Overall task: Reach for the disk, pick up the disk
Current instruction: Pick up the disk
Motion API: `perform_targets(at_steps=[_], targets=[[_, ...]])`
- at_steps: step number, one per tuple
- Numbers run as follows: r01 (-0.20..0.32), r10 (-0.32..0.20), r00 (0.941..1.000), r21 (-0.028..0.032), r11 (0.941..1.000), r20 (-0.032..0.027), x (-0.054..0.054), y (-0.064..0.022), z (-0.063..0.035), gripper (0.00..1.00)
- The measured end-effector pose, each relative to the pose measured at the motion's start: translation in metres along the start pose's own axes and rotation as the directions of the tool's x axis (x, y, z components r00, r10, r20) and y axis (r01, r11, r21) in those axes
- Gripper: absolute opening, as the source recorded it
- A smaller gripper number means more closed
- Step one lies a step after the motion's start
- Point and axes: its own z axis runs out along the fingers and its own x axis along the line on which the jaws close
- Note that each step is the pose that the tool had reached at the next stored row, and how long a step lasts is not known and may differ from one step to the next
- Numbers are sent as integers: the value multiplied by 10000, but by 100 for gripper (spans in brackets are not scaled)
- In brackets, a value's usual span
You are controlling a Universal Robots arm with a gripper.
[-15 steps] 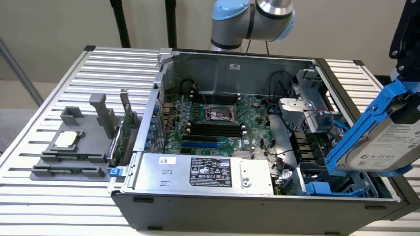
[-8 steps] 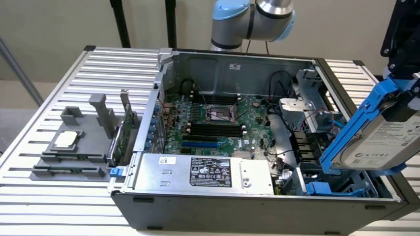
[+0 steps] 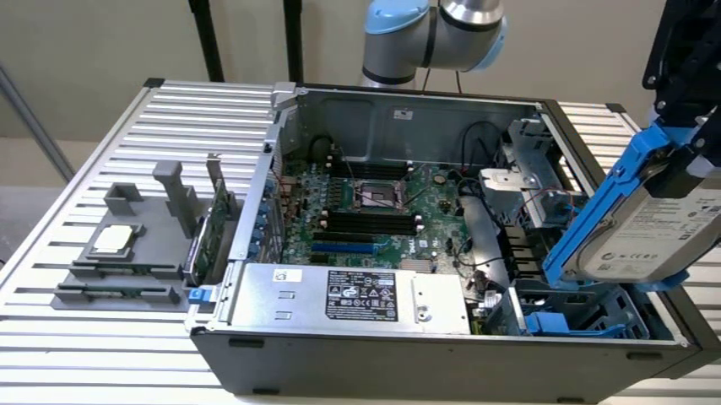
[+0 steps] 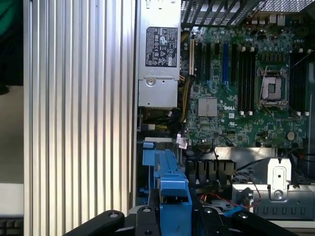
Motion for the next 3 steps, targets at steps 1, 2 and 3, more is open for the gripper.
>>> perform_targets(at_steps=[1, 2, 3], targets=[[0, 0, 10000, 0, 10000, 0, 0, 0, 0, 33], [0, 0, 10000, 0, 10000, 0, 0, 0, 0, 33], [0, 0, 10000, 0, 10000, 0, 0, 0, 0, 33]])
